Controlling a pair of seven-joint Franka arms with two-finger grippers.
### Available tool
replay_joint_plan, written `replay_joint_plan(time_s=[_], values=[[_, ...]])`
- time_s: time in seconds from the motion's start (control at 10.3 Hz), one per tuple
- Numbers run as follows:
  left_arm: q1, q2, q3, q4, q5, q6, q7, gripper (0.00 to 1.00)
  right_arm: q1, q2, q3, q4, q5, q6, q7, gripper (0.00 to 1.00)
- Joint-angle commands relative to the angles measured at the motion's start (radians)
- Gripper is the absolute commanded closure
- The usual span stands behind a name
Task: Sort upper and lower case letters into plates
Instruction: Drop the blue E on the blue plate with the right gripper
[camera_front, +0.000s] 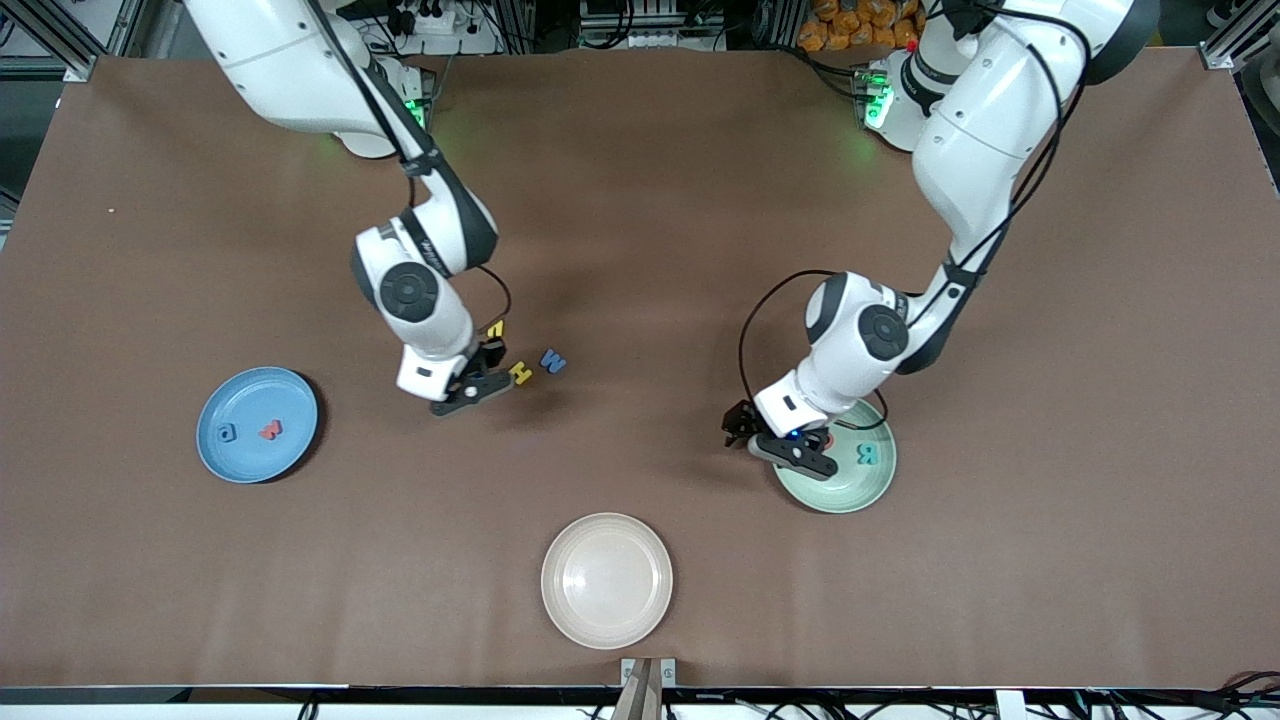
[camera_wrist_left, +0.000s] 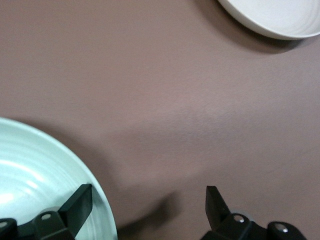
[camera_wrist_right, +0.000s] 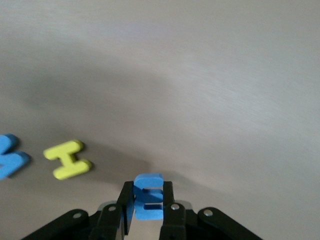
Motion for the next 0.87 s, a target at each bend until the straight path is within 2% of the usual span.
replay_joint_plan(time_s=[0.0,0.1,0.39,0.48,0.68,0.77], values=[[-0.018,-0.02,0.014,-0.017,-0.013,-0.007,-0.017,0.0,-0.136,-0.119,-0.004,-0.051,0.003,-0.147,0.003,1.0],[-0.021,-0.035,0.02,-0.039,-0.013,-0.016,-0.016,0.0,-0.205,-0.123,-0.006,-0.031,-0.006,-0.207,0.0,1.0],[-0.005,-0.112,0.049,-0.114,0.028,-0.051,0.053,0.0,-0.352,-0.119,-0.006,0.031,-0.04,-0.219,-0.011,1.0],[0.001,-0.188,0.07,-0.16,0.031,-0.117,0.082,0.0,-0.404,-0.108,-0.006,0.068,-0.07,-0.22,-0.017,1.0],[0.017,-0.289,0.113,-0.14,0.033,-0.334,0.175,0.0,-0.516,-0.04,-0.004,0.162,-0.141,-0.219,-0.105,1.0],[0.023,-0.31,0.121,-0.118,0.033,-0.381,0.203,0.0,-0.562,-0.003,-0.004,0.211,-0.143,-0.219,-0.179,1.0]])
